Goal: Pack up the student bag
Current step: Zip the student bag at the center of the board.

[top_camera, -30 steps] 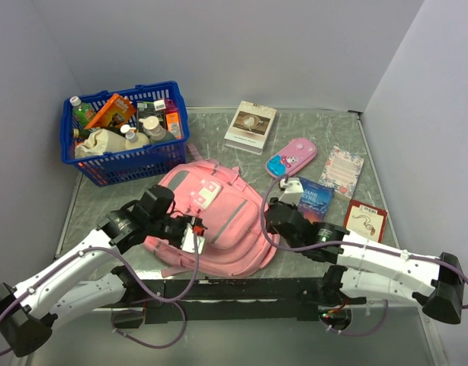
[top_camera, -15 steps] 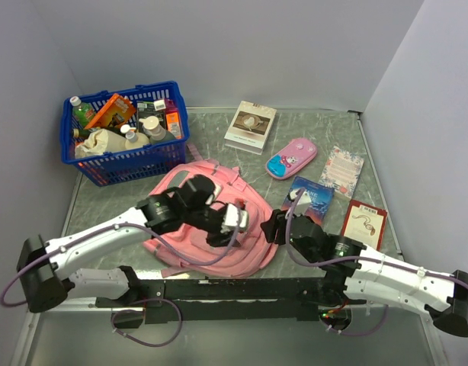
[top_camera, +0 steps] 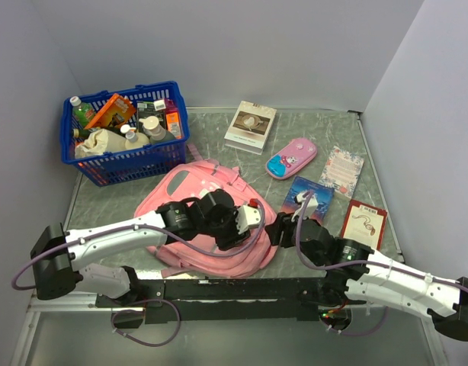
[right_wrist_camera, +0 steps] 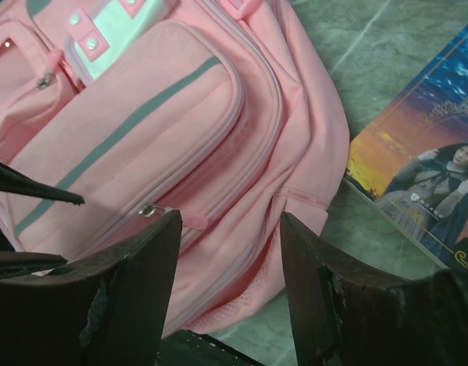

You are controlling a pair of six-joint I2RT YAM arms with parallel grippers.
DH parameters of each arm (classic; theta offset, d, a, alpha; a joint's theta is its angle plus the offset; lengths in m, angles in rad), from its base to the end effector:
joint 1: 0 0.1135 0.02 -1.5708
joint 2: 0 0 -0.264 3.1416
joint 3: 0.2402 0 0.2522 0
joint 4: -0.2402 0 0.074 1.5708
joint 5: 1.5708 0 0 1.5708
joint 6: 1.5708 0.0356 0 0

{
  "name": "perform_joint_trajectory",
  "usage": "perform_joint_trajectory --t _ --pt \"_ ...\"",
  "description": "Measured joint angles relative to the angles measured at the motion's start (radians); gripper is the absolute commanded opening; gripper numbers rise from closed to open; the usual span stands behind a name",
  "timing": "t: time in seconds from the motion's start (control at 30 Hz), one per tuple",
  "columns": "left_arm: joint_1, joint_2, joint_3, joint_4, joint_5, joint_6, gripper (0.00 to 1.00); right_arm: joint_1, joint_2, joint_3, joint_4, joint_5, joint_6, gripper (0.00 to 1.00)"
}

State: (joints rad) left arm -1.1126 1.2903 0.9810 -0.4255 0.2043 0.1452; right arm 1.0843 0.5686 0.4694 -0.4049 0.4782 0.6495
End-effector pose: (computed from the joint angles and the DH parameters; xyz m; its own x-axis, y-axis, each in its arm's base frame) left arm 0.1171 -0.2537 0.2768 -0.1567 0.6381 -0.7538 0.9778 0.2080 -0.0272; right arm 0.0798 0.1158 0.2401 -0.5406 0.1264 -0.8318 -0.3384 0.8725 0.3525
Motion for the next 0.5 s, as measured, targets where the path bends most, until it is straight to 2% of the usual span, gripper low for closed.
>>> perform_joint_trajectory --t 0.03,0.17,0.23,0.3,0.37,0.47,0.5 --pt "-0.004 0.004 -0.001 -0.001 -0.006 -0.005 0.57 0.0 0.0 0.0 -0.007 0.002 0.001 0.62" --pt "-0.045 0.033 -0.001 -0.003 -0.026 -0.009 0.59 0.0 -0.006 0.0 -0.011 0.008 0.004 0.62" --pt "-0.058 0.048 -0.004 0.002 -0.042 -0.011 0.67 0.0 -0.013 0.0 -0.014 0.013 0.006 0.62" --pt "-0.063 0.052 -0.021 0.011 -0.064 -0.013 0.69 0.0 -0.025 0.0 -0.024 0.018 0.011 0.62" --pt "-0.063 0.053 -0.043 0.016 -0.098 -0.019 0.67 0.0 -0.042 0.0 -0.037 0.023 0.018 0.62" --pt "-0.062 0.061 -0.066 0.021 -0.135 -0.029 0.43 0.0 -0.081 -0.005 -0.045 0.028 0.034 0.62" --pt "-0.062 0.065 -0.073 0.029 -0.145 -0.032 0.28 0.0 -0.09 -0.008 -0.047 0.029 0.036 0.62"
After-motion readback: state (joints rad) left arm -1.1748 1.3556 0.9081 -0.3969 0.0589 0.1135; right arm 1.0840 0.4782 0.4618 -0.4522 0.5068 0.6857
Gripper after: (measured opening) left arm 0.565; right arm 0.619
